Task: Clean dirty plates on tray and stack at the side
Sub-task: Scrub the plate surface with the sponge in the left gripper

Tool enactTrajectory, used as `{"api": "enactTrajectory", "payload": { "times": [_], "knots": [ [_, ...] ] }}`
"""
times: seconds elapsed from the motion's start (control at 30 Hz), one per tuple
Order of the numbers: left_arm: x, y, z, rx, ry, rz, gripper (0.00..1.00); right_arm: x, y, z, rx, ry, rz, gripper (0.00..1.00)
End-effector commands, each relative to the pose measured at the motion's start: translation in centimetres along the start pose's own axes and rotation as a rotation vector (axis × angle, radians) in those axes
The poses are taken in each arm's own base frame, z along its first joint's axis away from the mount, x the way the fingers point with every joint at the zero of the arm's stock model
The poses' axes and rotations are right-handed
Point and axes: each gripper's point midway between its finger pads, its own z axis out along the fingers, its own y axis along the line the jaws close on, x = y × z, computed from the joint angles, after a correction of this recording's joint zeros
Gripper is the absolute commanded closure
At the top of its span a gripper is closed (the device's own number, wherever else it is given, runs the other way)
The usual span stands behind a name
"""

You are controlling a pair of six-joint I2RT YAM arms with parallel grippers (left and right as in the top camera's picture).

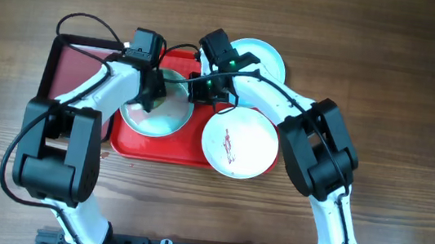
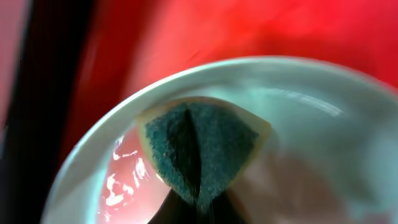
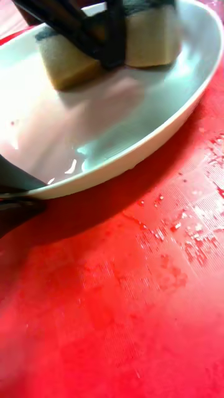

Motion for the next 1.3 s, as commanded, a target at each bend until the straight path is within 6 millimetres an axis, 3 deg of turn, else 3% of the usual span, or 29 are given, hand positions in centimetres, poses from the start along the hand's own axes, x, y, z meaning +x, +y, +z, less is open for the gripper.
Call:
{"api": "enactTrajectory", "payload": {
  "times": [0.0,0.07,0.2,0.33,0.43,0.63,0.73,0.83,0.9,1.0,1.13,1.27],
  "knots": [
    [4.0,3.8,0.1,-0.170,0.139,-0.036,0.96,0.6,-1.4,1.1,0.021,0.025,0.030,0.96],
    [6.6,3.3,-0.3,-0.128,0.260,-0.032,0.96,0.6,-1.4,1.1,0.021,0.025,0.030,0.96],
    [9.7,-0.9,-1.1,0.124,0.420,0.030,0.96,0.6,-1.4,1.2,0.021,0.026,0.028,0.96],
    [11.9,-3.2,0.4,0.230,0.409,0.064,0.96,0.6,-1.4,1.1,0.020,0.025,0.025,0.96],
    [11.9,-5.6,1.4,0.342,0.345,0.049,0.96,0.6,-1.4,1.1,0.020,0.026,0.025,0.96],
    [10.7,-7.9,1.6,0.388,0.269,-0.007,0.96,0.6,-1.4,1.1,0.020,0.026,0.026,0.96],
    [8.1,-6.7,2.0,0.345,0.197,-0.044,0.96,0.6,-1.3,1.1,0.013,0.030,0.025,0.96],
    [2.6,-4.0,0.8,0.331,0.123,-0.155,0.96,0.7,-1.3,1.1,0.015,0.032,0.035,0.96],
    [-1.3,-0.3,-0.8,0.246,0.068,-0.218,0.96,0.7,-1.3,1.1,0.016,0.033,0.035,0.96],
    [-4.8,2.5,-5.2,0.188,0.055,-0.197,0.96,0.8,-1.4,1.1,0.017,0.035,0.019,0.96],
    [-6.3,5.1,-8.3,0.147,0.060,-0.242,0.96,0.6,-1.5,0.1,0.050,0.024,0.014,0.96],
    [-5.7,8.8,-8.1,0.110,0.102,-0.277,0.96,-1.6,-1.6,-6.1,0.264,-0.158,-0.035,0.96]
  ]
}}
